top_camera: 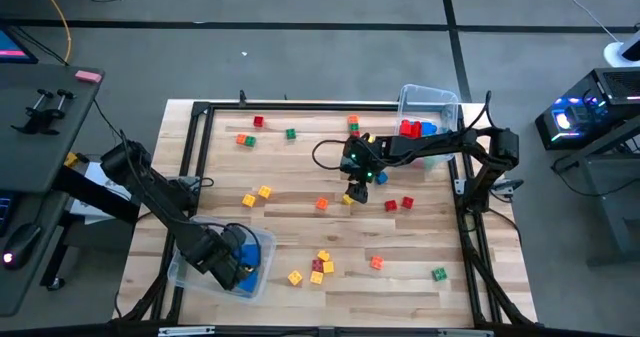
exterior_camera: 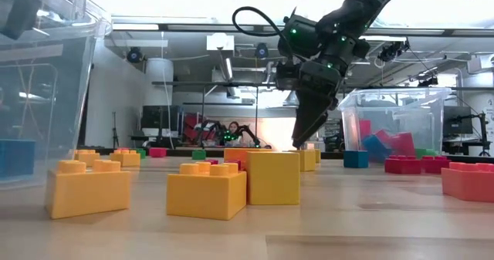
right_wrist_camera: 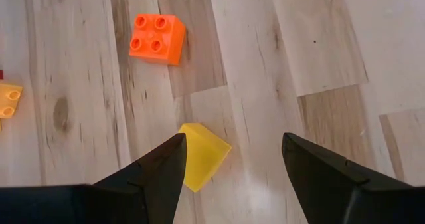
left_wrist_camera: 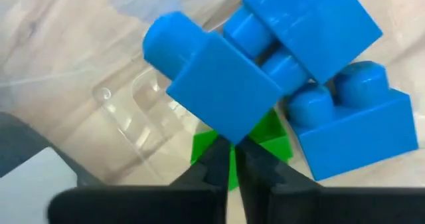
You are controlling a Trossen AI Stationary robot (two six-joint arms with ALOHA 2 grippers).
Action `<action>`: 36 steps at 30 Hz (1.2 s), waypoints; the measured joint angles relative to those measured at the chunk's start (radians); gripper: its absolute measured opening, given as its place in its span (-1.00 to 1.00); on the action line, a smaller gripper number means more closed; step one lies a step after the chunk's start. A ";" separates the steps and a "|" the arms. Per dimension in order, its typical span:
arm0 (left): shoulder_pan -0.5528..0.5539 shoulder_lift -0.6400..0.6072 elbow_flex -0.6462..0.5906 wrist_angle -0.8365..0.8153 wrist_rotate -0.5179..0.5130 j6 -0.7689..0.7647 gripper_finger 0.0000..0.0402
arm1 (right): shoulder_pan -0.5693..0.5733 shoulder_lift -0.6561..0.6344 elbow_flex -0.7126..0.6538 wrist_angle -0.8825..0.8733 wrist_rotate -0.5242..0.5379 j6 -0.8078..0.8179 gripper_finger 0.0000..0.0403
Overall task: Sort blocks by size
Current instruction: Put the large blue game piece into the right transparent bin
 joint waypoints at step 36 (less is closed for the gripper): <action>-0.010 0.007 0.050 -0.036 -0.138 -0.647 0.10 | -0.002 0.000 0.000 0.041 0.001 -0.078 0.22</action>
